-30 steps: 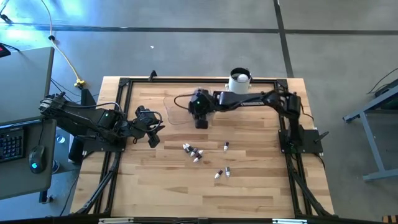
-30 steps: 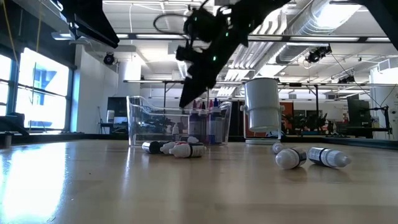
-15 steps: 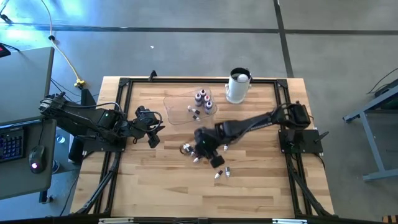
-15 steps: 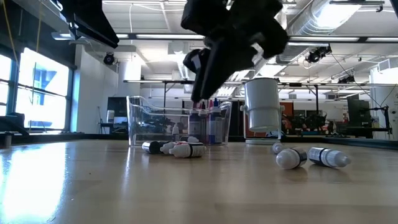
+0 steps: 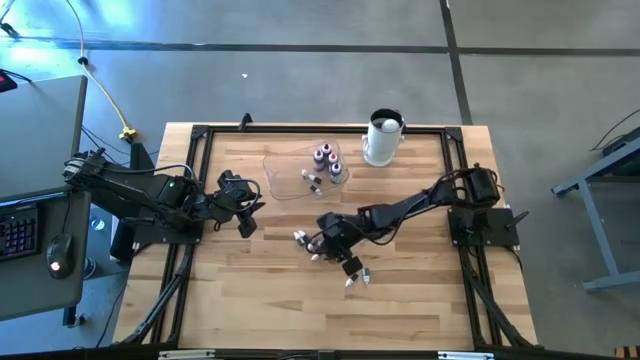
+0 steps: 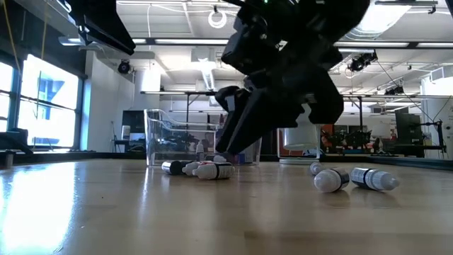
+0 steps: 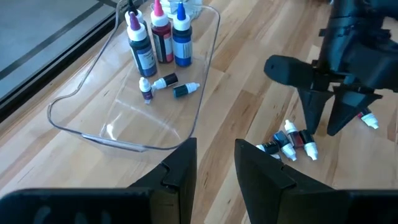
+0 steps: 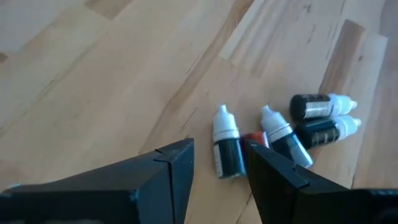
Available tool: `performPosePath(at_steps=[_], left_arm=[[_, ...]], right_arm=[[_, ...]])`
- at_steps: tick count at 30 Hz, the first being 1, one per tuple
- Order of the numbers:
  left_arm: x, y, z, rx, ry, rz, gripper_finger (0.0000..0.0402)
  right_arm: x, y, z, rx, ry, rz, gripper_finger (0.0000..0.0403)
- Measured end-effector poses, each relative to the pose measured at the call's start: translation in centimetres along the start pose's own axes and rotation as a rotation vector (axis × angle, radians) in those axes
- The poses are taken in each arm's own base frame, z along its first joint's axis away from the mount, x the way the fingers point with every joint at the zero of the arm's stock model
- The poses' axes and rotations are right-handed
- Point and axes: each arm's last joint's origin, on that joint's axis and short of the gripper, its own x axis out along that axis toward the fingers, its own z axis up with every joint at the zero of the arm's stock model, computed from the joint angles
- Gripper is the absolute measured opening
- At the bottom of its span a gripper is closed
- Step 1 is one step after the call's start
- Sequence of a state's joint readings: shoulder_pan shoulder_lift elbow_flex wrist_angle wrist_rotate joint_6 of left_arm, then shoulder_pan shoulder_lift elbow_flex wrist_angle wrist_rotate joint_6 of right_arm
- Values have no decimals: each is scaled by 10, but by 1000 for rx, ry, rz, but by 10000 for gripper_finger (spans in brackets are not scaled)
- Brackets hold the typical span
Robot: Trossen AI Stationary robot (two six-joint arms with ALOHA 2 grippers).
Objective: Pick & Place food coloring
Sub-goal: Put the small green food coloring bottle into the transparent container
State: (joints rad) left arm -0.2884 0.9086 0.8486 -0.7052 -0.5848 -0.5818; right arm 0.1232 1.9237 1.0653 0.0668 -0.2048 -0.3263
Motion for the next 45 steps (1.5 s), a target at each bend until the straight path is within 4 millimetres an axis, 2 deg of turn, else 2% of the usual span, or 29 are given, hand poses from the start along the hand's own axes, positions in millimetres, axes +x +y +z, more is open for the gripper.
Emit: performPosePath(at_steps=[9,19,27,32,35,38,42,45], left_arm=[[0,0,0,0,0,0,106],[0,0,0,0,1,-1,106],[0,0,0,0,4,-6,106],[0,0,0,0,4,-6,106],[0,0,0,0,4,-6,106],[0,0,0,0,5,-7,106],[0,0,0,0,7,-10,106],[0,-1,-1,2,19,-24,106]], right_arm=[[23,-7,-22,71,-42,56,133],[24,-11,-24,76,-49,55,123],[23,-14,-16,66,-111,63,65],[15,-27,9,51,-165,26,66],[-1,-44,33,38,-161,-116,71],[-21,-71,50,89,-56,-356,71],[-50,-114,56,157,85,-644,70],[-66,-143,46,262,104,-687,71]])
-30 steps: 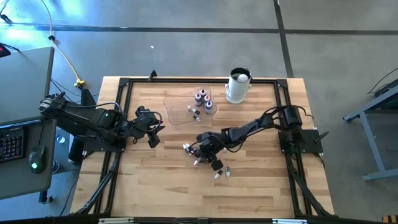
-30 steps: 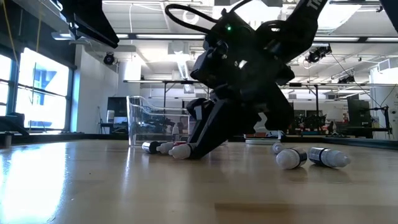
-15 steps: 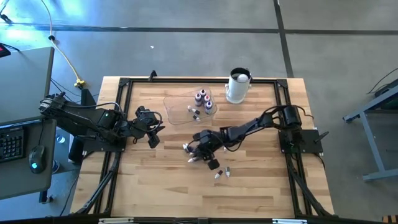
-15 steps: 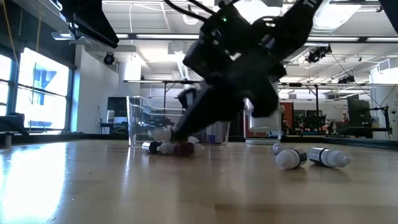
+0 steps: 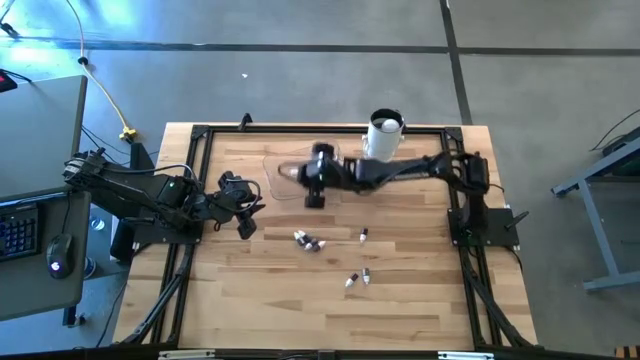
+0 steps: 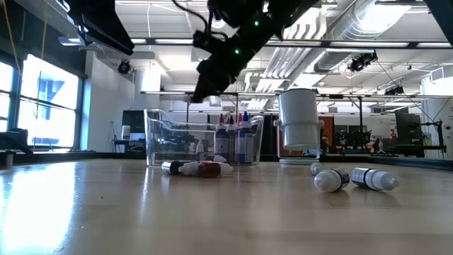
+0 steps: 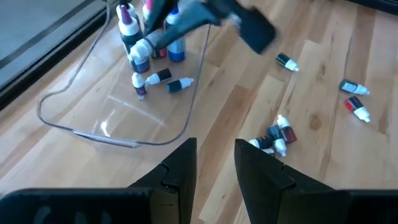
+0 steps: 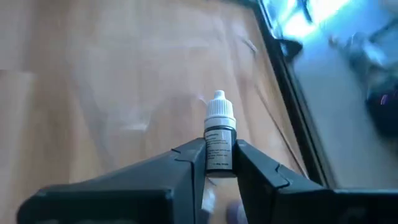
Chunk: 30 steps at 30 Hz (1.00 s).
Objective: Pick & Place food coloring
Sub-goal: Put the small green food coloring bottle into the transparent container, then put the small brown food coloring bottle into the transparent container
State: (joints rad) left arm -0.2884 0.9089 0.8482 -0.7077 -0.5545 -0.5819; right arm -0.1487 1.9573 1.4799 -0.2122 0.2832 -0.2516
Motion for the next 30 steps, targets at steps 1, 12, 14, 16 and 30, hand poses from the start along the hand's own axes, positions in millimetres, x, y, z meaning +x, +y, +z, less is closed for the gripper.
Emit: performPosePath(at_steps=[1,12,14,16,30], left_arm=[[0,0,0,0,1,-3,106],[0,-1,0,0,12,-20,106],[0,-1,0,0,11,-19,106],[0,-1,0,-1,10,-18,106],[11,-10,-5,155,98,-89,106]], right_arm=[[4,-9,-5,33,20,28,72],[26,-38,-57,122,186,161,80],[26,-36,-56,93,184,166,91],[25,-33,-55,54,177,174,107],[-6,4,-3,-257,187,12,153]])
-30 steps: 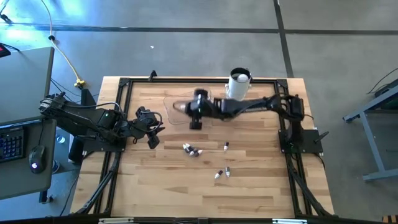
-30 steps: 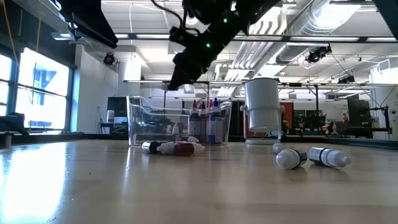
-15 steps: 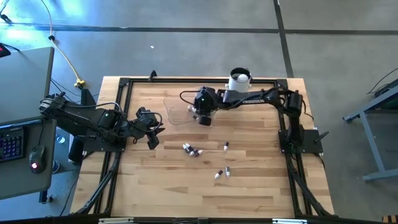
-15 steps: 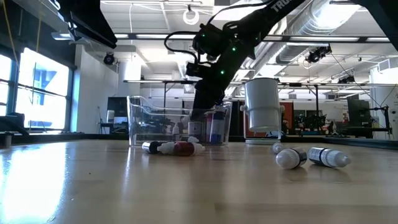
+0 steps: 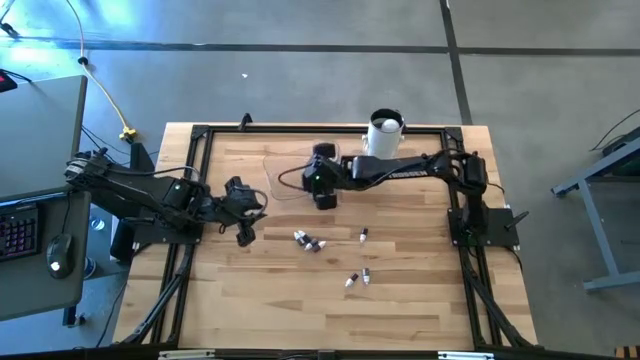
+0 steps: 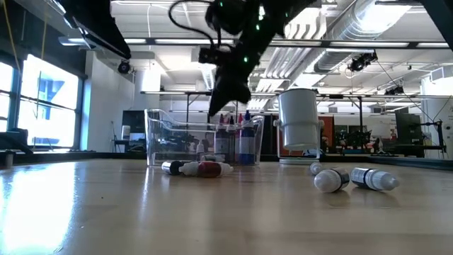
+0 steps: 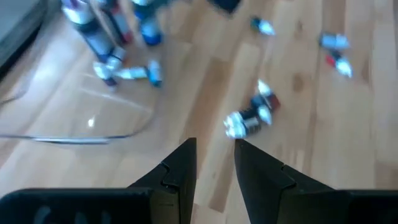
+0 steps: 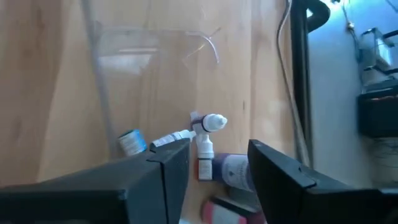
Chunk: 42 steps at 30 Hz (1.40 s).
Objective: Pick & Place food coloring
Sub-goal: Put the small brown food coloring bottle into the transparent container
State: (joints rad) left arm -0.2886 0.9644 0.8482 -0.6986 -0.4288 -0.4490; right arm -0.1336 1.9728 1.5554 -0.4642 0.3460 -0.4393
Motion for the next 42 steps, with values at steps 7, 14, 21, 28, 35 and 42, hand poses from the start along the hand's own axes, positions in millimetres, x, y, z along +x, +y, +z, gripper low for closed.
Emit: performPosePath(at_steps=[7,14,21,28,35,42], left_arm=[[37,-19,-3,205,102,-27,106],[81,-42,-3,328,95,-54,106],[105,-49,-10,312,130,8,106],[117,-54,-14,460,140,-23,106],[125,-63,-9,612,63,-132,106],[142,-58,-13,596,122,-190,106]], right_arm=[[-56,11,26,-62,154,63,139],[-93,0,19,69,300,0,111],[-127,-12,-22,261,287,-38,78],[-149,1,-71,353,-145,-129,72],[-154,12,-114,363,-548,-169,72],[-182,0,-124,367,-672,-267,72]])
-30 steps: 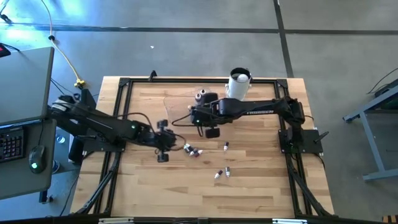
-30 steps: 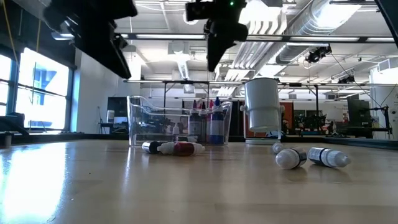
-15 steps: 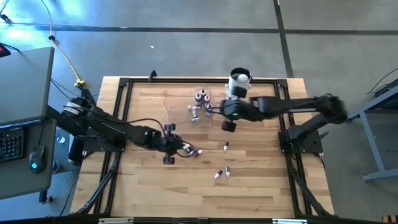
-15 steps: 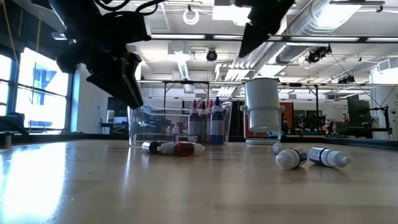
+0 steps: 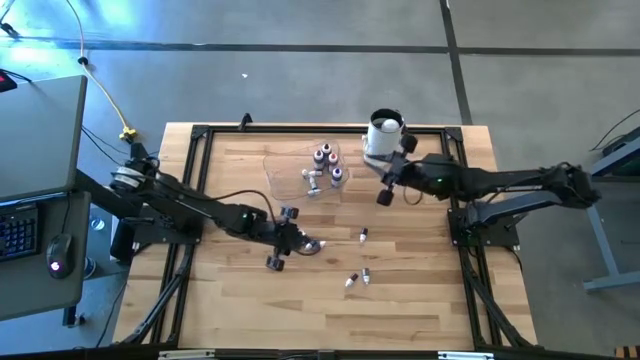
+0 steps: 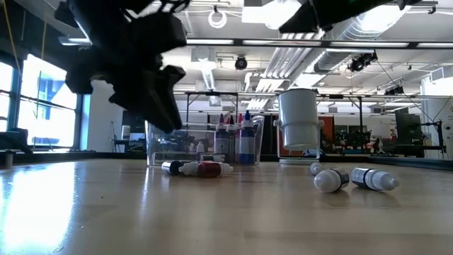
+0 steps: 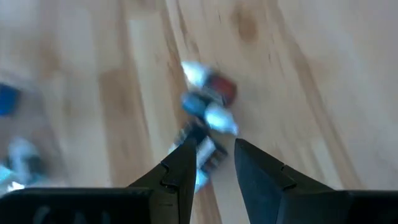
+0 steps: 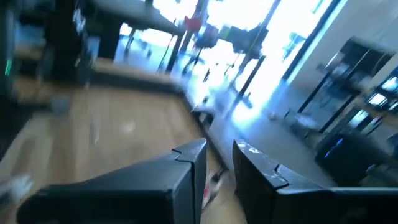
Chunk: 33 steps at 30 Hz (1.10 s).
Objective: Pick & Place food coloring
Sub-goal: Put the small brown food coloring bottle into the transparent container
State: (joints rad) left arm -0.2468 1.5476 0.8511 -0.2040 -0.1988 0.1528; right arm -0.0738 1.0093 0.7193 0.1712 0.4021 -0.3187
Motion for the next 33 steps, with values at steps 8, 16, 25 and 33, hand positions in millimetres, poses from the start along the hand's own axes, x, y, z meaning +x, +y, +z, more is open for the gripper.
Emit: performPosePath(at_steps=[8,16,25,33], left_arm=[[27,14,-16,-47,98,-52,106],[40,18,-23,-60,131,-92,106],[45,16,-22,-61,116,-104,101],[45,16,-21,-80,110,-120,47]], right_arm=[[-3,-3,14,139,-151,64,72],[-2,-1,13,119,-153,94,71],[-1,-1,13,117,-152,94,71],[-1,-1,13,117,-152,94,71]])
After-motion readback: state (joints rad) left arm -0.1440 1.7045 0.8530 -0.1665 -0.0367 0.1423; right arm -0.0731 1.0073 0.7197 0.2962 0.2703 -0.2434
